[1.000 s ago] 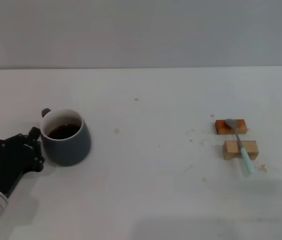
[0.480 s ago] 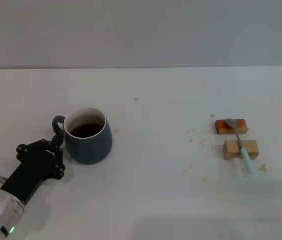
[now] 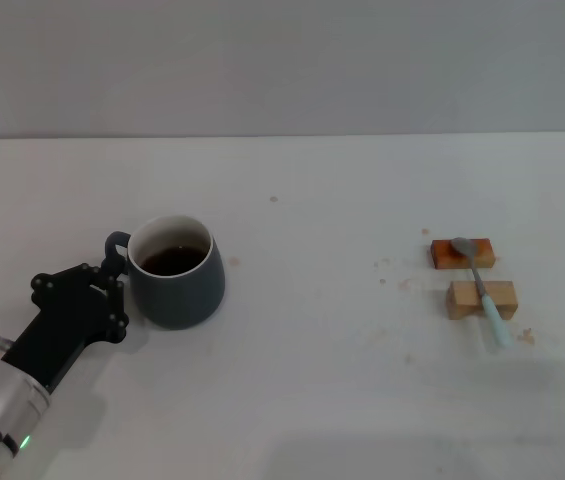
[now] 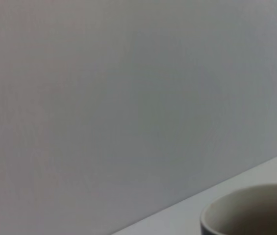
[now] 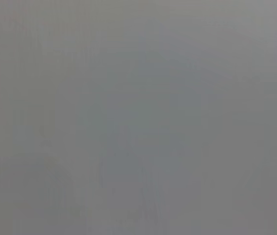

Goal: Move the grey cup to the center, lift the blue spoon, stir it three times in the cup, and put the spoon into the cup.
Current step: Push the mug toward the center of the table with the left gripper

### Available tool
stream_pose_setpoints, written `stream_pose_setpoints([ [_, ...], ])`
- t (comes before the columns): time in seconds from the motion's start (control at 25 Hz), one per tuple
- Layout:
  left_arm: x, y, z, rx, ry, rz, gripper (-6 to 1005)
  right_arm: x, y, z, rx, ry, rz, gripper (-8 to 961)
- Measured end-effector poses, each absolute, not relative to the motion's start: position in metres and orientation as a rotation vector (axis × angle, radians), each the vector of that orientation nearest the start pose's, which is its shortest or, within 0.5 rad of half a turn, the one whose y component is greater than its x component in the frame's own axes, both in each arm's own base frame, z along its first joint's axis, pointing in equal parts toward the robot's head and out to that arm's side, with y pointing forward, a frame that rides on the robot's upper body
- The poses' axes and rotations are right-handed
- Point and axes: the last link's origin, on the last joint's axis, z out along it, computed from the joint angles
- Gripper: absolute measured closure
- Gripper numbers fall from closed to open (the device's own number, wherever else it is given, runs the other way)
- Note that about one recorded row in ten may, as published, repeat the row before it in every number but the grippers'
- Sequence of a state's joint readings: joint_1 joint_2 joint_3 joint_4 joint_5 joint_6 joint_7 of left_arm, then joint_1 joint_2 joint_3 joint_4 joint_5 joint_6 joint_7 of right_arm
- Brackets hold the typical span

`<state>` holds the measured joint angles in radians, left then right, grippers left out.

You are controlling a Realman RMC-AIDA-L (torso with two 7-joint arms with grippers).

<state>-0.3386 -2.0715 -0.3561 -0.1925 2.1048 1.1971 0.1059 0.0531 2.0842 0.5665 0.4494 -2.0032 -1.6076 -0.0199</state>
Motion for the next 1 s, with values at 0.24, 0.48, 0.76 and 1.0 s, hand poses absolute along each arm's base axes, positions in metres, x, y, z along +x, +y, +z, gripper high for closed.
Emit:
stream_pose_setpoints([
  [0.24, -0.326, 0.279, -0.065, -1.922, -0.287, -0.505, 1001, 0.326, 0.205, -0.007, -1.269, 0.477, 0.875, 202],
  [0.48, -0.315, 0.279, -0.074, -1.965, -0.267, -0.538, 1001, 0.325, 0.205, -0.007, -1.27, 0.476, 0.876, 202],
  [0.76, -0.306, 0.277, -0.082, -2.002, -0.255, -0.565, 1001, 0.324, 0.207, -0.008, -1.276, 0.475, 0.878, 202],
  [1.0, -0.299, 0.275, -0.088, -2.035, -0.249, -0.59, 1001, 0.324, 0.207, -0.009, -1.28, 0.477, 0.879, 203],
])
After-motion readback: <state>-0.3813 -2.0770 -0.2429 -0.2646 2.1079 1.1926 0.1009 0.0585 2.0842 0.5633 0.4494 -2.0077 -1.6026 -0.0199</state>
